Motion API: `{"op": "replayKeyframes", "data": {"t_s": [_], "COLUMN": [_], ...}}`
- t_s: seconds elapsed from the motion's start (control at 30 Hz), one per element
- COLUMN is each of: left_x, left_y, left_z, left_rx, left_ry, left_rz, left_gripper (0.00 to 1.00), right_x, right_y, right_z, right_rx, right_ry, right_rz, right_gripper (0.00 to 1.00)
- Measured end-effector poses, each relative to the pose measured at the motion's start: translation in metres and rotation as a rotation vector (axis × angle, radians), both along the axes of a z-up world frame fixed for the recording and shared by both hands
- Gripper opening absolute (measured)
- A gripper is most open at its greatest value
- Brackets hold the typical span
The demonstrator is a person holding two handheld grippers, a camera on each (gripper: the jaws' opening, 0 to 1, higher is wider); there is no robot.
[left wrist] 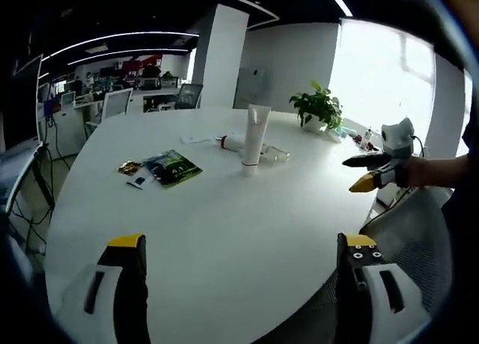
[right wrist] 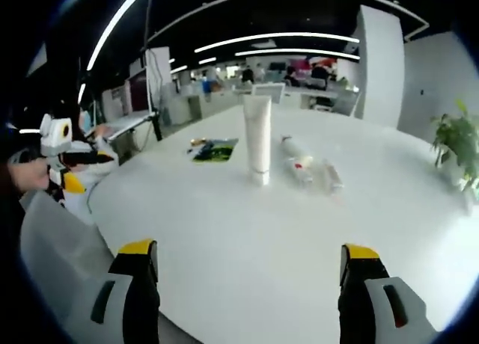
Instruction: Arrange the skincare products in the storage area until every visible bottle or jar stands upright without overlapping.
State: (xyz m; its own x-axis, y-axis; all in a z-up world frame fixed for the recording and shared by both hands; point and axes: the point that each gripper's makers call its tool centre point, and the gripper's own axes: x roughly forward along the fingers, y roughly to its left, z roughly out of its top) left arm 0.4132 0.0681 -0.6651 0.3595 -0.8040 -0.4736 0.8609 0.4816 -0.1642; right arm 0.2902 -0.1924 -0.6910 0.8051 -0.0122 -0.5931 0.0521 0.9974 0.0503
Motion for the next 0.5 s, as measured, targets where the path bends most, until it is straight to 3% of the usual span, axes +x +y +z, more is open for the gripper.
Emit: {"op": "replayKeyframes", "data": {"t_s": [0.03,0.1,0.23,0.3,0.4,0.5], "left_x": [-0.002,-0.004,-0.005,-0.005,-0.004,-0.008], "left_y": [0.001,0.002,0.006,0.008,0.005,0.003], "left_z": [0.001,0.003,0.008,0.001,0.000,-0.001], "left_rx": [0.006,0.001,-0.012,0.022,0.020,0.034], "left_ry": [0.002,0.006,-0.032,-0.030,-0.032,-0.043], "left_rz": [-0.002,-0.002,0.011,0.018,0.003,-0.013], "left_gripper": [0.99,0.99,0.99,0.99,0.99,0.99], "right_x": [0.000,0.004,-0.002,-0.009,-0.010,-0.012], "right_y": [-0.001,-0.011,-0.010,-0.016,-0.035,-0.034], "right_z": [0.002,0.021,0.022,0.011,0.020,0.018], "right_rx": [-0.010,-0.123,-0.116,-0.084,-0.152,-0.123], "right_ry": [-0.003,-0.074,-0.079,-0.036,-0.069,-0.065], "right_rz": [-0.003,-0.006,-0.019,-0.067,-0.130,-0.146], "right_gripper": [0.99,0.99,0.99,0.99,0.99,0.99]}}
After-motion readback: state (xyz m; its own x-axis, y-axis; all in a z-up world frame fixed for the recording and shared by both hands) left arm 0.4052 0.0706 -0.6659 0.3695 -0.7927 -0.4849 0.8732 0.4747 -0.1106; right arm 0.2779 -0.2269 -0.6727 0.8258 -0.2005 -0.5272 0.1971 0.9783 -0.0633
